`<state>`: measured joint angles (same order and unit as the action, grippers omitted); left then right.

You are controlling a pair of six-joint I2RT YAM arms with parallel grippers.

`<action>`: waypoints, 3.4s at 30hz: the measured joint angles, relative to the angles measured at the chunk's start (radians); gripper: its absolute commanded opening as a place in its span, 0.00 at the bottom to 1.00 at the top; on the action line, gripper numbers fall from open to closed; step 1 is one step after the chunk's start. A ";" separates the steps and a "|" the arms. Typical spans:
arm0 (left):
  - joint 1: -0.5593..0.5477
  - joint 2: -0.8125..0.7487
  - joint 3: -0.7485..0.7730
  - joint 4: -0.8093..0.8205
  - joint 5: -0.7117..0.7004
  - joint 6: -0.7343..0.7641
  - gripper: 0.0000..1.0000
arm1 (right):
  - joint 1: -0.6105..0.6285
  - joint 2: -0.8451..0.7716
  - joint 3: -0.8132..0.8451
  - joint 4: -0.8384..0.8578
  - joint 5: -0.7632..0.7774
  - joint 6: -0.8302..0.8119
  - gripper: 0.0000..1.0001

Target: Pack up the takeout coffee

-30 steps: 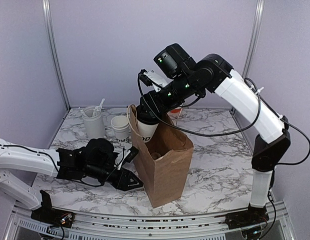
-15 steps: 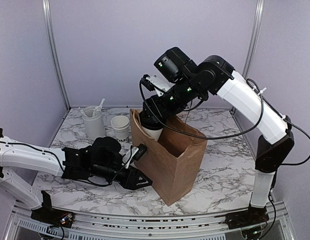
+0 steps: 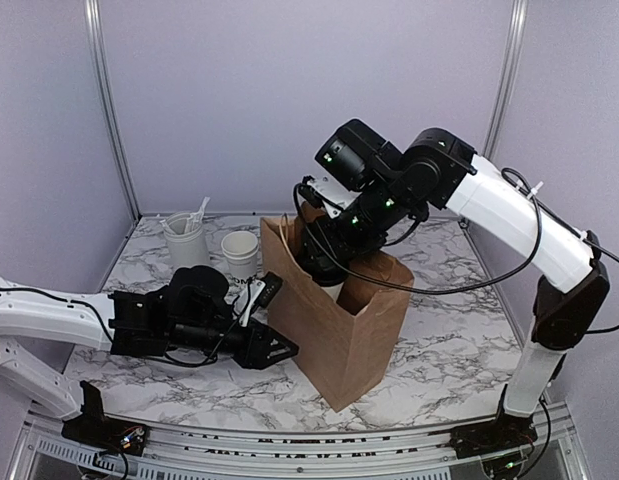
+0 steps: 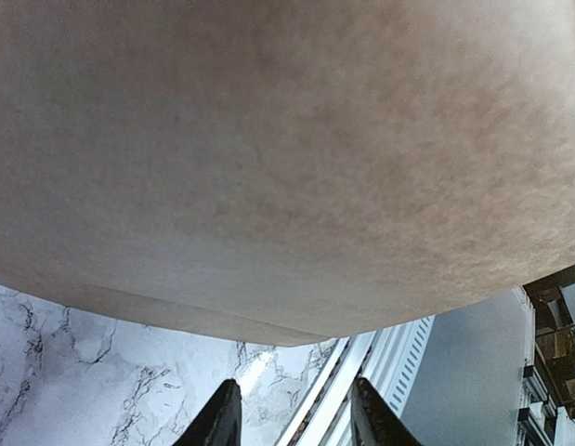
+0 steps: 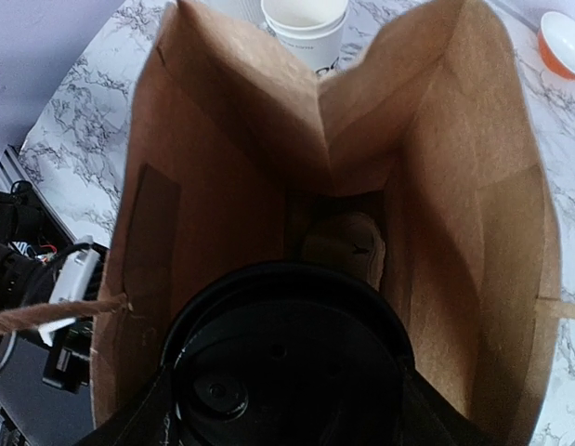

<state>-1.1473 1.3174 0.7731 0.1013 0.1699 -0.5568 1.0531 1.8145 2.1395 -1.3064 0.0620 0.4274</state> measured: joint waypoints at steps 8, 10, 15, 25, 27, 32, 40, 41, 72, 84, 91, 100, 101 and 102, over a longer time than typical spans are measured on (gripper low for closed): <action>0.001 -0.108 0.000 -0.060 -0.062 0.027 0.41 | 0.003 -0.041 -0.101 0.016 0.001 0.035 0.53; 0.006 -0.143 0.000 -0.077 -0.075 0.031 0.41 | 0.003 -0.044 -0.116 0.018 0.001 0.037 0.53; 0.021 -0.206 0.000 -0.092 -0.099 0.048 0.41 | 0.003 -0.045 -0.144 0.019 0.009 0.037 0.53; 0.069 -0.281 0.053 -0.129 -0.110 0.071 0.42 | 0.003 -0.046 -0.198 0.020 0.018 0.010 0.53; 0.077 -0.296 0.080 -0.130 -0.100 0.076 0.43 | 0.003 -0.046 -0.205 0.021 0.018 0.005 0.53; 0.088 -0.309 0.130 -0.128 -0.072 0.090 0.44 | 0.003 -0.046 -0.238 0.022 0.018 -0.013 0.53; 0.089 -0.292 0.194 -0.093 0.006 0.097 0.50 | 0.003 -0.046 -0.253 0.022 0.020 -0.021 0.53; 0.089 -0.283 0.209 -0.081 0.016 0.097 0.51 | 0.003 -0.046 -0.258 0.023 0.021 -0.021 0.53; 0.089 -0.097 0.406 -0.082 -0.025 0.047 0.00 | -0.050 -0.045 -0.285 0.019 -0.008 -0.087 0.52; 0.089 -0.129 0.378 -0.089 -0.026 0.051 0.00 | -0.088 -0.035 -0.293 0.019 -0.064 -0.122 0.52; 0.089 -0.156 0.341 -0.091 -0.048 0.052 0.00 | -0.097 -0.032 -0.291 0.011 -0.081 -0.142 0.51; 0.089 -0.180 0.327 -0.104 -0.103 0.051 0.00 | -0.089 -0.032 -0.335 0.018 -0.066 -0.151 0.51; 0.089 -0.185 0.324 -0.105 -0.111 0.051 0.00 | -0.087 -0.032 -0.344 0.018 -0.061 -0.152 0.51; 0.089 -0.189 0.322 -0.107 -0.119 0.051 0.00 | -0.085 -0.032 -0.352 0.022 -0.056 -0.152 0.51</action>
<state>-1.0580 1.1282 1.0946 -0.0059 0.0505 -0.5056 0.9676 1.7828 1.7874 -1.2842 0.0055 0.2756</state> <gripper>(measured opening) 0.021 0.685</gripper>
